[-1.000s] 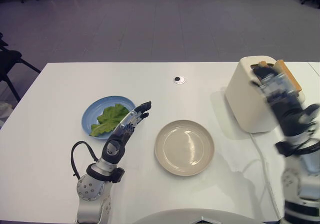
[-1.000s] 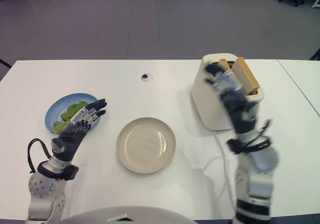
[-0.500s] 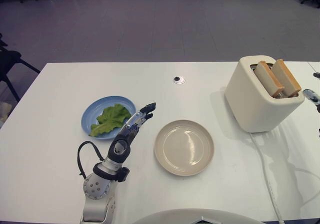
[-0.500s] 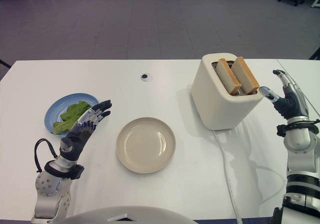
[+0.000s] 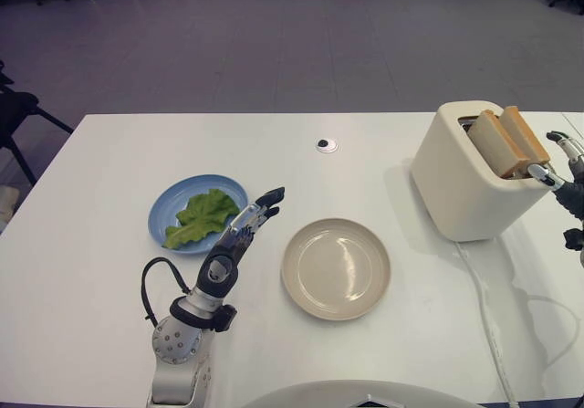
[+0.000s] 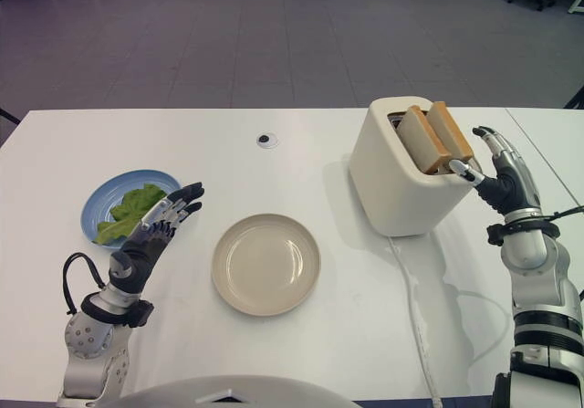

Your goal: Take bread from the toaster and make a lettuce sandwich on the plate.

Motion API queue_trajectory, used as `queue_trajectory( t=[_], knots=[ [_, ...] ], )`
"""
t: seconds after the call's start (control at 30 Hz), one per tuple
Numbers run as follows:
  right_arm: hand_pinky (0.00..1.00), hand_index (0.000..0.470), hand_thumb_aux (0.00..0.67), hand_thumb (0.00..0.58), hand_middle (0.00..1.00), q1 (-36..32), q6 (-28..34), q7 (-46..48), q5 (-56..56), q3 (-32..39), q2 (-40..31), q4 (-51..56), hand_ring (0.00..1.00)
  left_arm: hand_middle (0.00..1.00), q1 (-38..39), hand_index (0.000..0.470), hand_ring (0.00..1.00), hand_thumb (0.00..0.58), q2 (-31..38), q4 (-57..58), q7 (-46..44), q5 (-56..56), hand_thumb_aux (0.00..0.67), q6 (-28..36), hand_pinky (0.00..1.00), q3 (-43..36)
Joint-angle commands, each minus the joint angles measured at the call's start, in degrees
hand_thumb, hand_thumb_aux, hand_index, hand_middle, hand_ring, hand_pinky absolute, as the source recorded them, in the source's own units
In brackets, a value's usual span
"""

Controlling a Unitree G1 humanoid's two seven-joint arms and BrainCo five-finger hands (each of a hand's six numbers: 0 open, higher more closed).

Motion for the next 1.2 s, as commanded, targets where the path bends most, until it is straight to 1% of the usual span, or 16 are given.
queue_trajectory(
  t=[0.03,0.1,0.17,0.2,0.27,0.3,0.33,0.37,0.43,0.47,0.53,0.63,0.77,0.93,1.07,1.2],
  knots=[
    [0.00,0.022,0.032,0.053,0.00,0.5,0.5,0.2,1.7,-0.8,-0.3,-2.1,0.00,0.00,0.3,0.000,0.00,0.000,0.2,0.2,0.1,0.2,0.000,0.3,0.00,-0.2],
    [0.00,0.031,0.045,0.075,0.00,0.8,0.6,0.2,2.1,-1.1,-0.3,-3.5,0.00,0.00,0.3,0.000,0.00,0.000,0.2,0.2,0.1,0.1,0.000,0.2,0.00,-0.2],
    [0.00,0.061,0.087,0.140,0.00,0.8,0.9,0.5,2.2,-0.9,-0.1,-4.5,0.00,0.00,0.4,0.000,0.00,0.000,0.2,0.0,0.2,0.1,0.000,0.3,0.00,-0.1],
    [0.00,0.088,0.126,0.198,0.00,0.8,1.1,0.6,2.2,-0.6,0.1,-4.6,0.00,0.00,0.5,0.000,0.00,0.000,0.2,0.0,0.2,0.1,0.000,0.3,0.00,-0.1],
    [0.00,0.125,0.179,0.268,0.00,0.8,1.0,0.7,2.2,-0.1,0.3,-3.9,0.00,0.00,0.5,0.000,0.00,0.000,0.2,0.0,0.1,0.0,0.000,0.2,0.00,-0.1],
    [0.00,0.162,0.231,0.331,0.00,0.7,1.0,0.7,2.2,0.1,0.3,-3.6,0.00,0.00,0.5,0.000,0.00,0.000,0.2,0.0,0.1,0.0,0.000,0.2,0.00,-0.1],
    [0.00,0.221,0.315,0.417,0.00,0.6,1.0,0.9,2.3,0.3,0.3,-3.2,0.00,0.00,0.5,0.000,0.00,0.000,0.2,0.0,0.1,-0.1,0.000,0.2,0.00,-0.1],
    [0.00,0.245,0.349,0.447,0.00,0.5,1.0,1.1,2.3,0.5,0.4,-2.9,0.00,0.00,0.5,0.000,0.00,0.000,0.2,0.0,0.1,-0.1,0.000,0.2,0.00,-0.2],
    [0.00,0.267,0.381,0.472,0.00,0.4,1.1,1.4,2.3,1.1,0.8,-2.3,0.00,0.00,0.5,0.000,0.00,0.000,0.2,0.0,0.0,-0.1,0.000,0.2,0.00,-0.2],
    [0.00,0.288,0.410,0.493,0.00,0.3,1.2,1.5,2.3,1.3,0.9,-2.1,0.00,0.00,0.5,0.000,0.00,0.000,0.2,0.0,0.0,-0.1,0.000,0.1,0.00,-0.2],
    [0.00,0.308,0.439,0.511,0.00,0.2,1.3,1.7,2.5,1.7,1.0,-1.7,0.00,0.00,0.6,0.000,0.00,0.000,0.2,-0.1,0.0,-0.1,0.000,0.1,0.00,-0.2],
    [0.00,0.387,0.552,0.562,0.00,0.1,1.5,2.0,2.8,2.3,1.3,-1.7,0.00,0.00,0.8,0.000,0.00,0.000,0.3,-0.4,0.1,-0.1,0.000,0.2,0.00,-0.2],
    [0.00,0.470,0.670,0.580,0.00,0.0,1.8,2.0,3.4,3.0,1.7,-2.7,0.00,0.00,0.9,0.000,0.00,0.000,0.3,-0.4,0.0,-0.2,0.000,0.1,0.00,0.0],
    [0.00,0.470,0.670,0.580,0.00,-1.6,3.9,2.3,4.4,3.3,2.2,-4.9,0.00,0.00,0.8,0.000,0.00,0.000,0.4,-0.3,-0.1,-0.3,0.000,0.0,0.00,0.0],
    [0.00,0.470,0.670,0.580,0.00,-4.5,7.4,3.1,10.8,-0.8,3.0,-8.1,0.00,0.00,0.2,0.000,0.00,0.000,0.2,0.2,-0.1,-0.3,0.000,0.0,0.00,-0.2],
    [0.00,0.470,0.670,0.580,0.00,-11.1,12.4,4.6,19.6,-5.7,3.5,-12.6,0.00,0.00,-0.1,0.000,0.00,0.000,0.0,0.4,-0.1,-0.3,0.000,-0.1,0.00,-0.4]
  ],
)
